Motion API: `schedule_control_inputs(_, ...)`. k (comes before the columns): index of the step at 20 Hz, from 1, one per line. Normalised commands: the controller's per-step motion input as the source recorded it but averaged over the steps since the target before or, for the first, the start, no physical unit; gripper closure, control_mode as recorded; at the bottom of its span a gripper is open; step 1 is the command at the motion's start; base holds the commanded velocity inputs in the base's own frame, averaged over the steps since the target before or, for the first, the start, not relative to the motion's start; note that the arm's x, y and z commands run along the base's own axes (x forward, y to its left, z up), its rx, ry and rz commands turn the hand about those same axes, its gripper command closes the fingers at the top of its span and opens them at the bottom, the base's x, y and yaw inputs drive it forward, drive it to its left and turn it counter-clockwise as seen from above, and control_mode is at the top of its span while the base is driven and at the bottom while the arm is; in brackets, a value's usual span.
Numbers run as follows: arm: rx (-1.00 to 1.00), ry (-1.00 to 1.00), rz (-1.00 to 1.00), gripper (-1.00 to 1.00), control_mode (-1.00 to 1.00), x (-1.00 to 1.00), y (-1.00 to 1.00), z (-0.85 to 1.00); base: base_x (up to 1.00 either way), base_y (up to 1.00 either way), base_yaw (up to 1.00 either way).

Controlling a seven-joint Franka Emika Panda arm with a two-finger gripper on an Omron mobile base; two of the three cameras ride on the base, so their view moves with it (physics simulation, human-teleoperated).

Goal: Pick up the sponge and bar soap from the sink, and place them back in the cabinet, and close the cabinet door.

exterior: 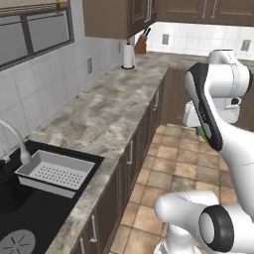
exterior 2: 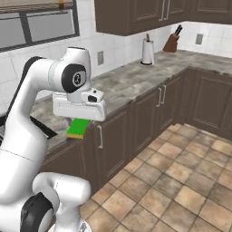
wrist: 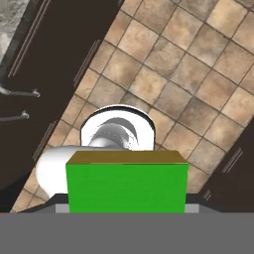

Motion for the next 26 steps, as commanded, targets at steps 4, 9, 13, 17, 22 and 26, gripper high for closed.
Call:
schedule_control_inputs(4,0.00,0.00,0.00,1.00,1.00,0.00,0.00,0.00,0.00,-0.29,-0.42)
schedule_control_inputs(9,0.00,0.00,0.00,1.00,1.00,0.00,0.00,0.00,0.00,-0.40,-0.44)
schedule_control_inputs(13,0.00,0.00,0.00,1.00,1.00,0.00,0.00,0.00,0.04,-0.44,-0.42)
schedule_control_inputs(17,0.00,0.00,0.00,1.00,1.00,0.00,0.00,0.00,0.05,-0.40,-0.41)
schedule_control_inputs(22,0.00,0.00,0.00,1.00,1.00,0.00,0.00,0.00,0.01,-0.20,-0.43)
schedule_control_inputs(26,0.00,0.00,0.00,1.00,1.00,0.00,0.00,0.00,0.00,-0.02,-0.47)
